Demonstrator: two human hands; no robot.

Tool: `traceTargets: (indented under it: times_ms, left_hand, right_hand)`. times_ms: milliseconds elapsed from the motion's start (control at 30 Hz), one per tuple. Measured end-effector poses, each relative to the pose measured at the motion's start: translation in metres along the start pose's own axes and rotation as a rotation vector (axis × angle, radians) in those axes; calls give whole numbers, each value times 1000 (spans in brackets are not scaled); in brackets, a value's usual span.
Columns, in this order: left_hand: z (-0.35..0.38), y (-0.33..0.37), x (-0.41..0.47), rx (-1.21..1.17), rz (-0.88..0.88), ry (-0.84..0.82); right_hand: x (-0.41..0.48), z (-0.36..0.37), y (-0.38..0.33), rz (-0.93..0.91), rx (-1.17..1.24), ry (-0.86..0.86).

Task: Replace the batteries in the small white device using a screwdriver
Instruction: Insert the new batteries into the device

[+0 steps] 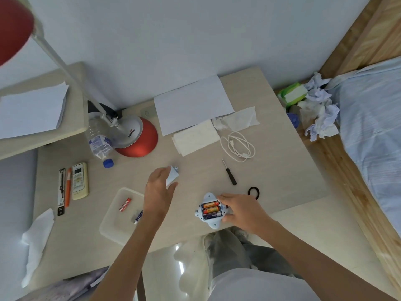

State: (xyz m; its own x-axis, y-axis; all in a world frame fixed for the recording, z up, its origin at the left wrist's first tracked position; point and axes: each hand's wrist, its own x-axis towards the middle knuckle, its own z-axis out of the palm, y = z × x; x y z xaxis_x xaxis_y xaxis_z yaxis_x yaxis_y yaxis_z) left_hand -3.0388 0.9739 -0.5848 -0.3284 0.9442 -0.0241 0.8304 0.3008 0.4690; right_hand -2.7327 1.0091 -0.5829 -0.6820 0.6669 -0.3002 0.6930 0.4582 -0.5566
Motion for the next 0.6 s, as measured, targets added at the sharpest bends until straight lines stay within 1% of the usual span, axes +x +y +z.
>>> traceTargets:
  times_ms: [167,300,467,600]
  left_hand:
    - [23,-28,37,91,-66,-180]
    - [33,-34,44,124,-51,-184]
    - [30,-28,40,32,-57,-205]
    - [14,0,24,-149,-15,-199]
  right_hand:
    - [2,2,3,5,-11,0]
    - [2,4,5,-3,-4,4]
    - [3,3,7,5,13,-5]
    - [4,4,6,12,16,-16]
